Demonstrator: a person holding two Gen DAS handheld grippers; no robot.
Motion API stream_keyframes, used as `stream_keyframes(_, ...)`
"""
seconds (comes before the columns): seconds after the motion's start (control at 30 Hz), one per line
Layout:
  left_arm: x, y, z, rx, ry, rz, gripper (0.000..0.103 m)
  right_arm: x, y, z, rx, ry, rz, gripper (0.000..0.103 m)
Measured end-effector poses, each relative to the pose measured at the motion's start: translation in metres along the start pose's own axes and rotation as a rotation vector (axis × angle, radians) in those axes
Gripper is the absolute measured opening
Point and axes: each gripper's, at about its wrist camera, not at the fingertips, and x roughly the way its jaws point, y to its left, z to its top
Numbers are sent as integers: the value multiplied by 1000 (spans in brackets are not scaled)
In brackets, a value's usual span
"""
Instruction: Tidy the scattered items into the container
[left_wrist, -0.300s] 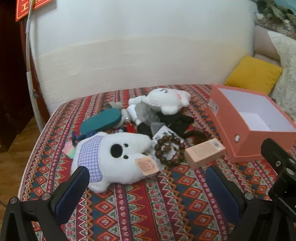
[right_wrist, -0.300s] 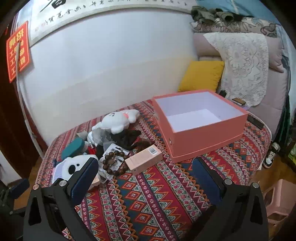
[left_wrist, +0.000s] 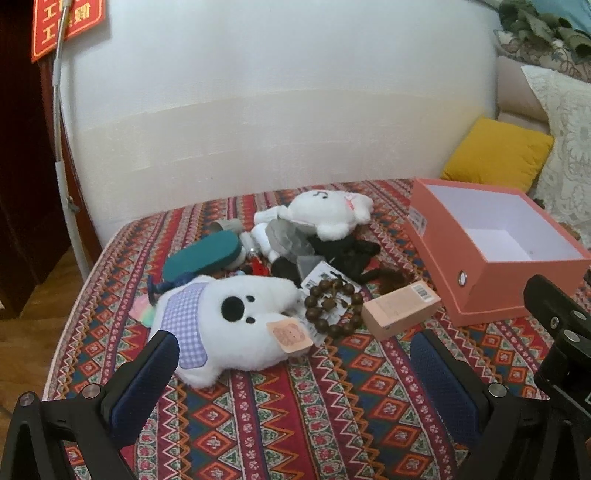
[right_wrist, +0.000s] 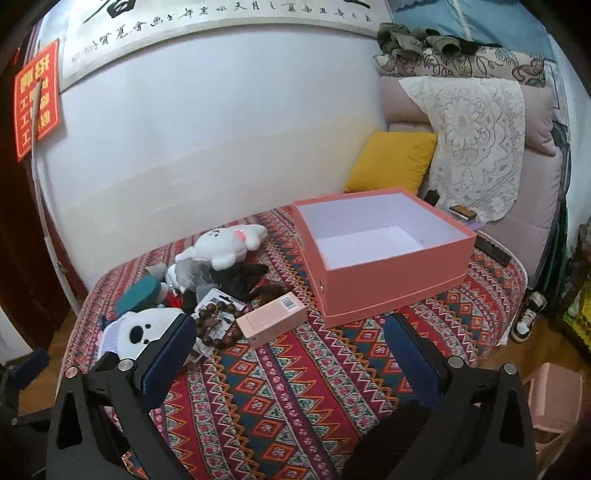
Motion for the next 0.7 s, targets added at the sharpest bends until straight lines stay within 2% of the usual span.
stream_keyframes(0.23, -4, 12, -4, -24, -6, -33, 103, -5, 3, 0, -44, -11, -45, 103)
stream_keyframes(0.53, -5, 11, -3, -17, -18, -20, 103, -12, 7, 1, -98, -25, -101, 103)
stream_keyframes(0.7, -4, 11, -2, -18, -10, -20, 103, -10, 6, -1, -105, -24, -98, 103)
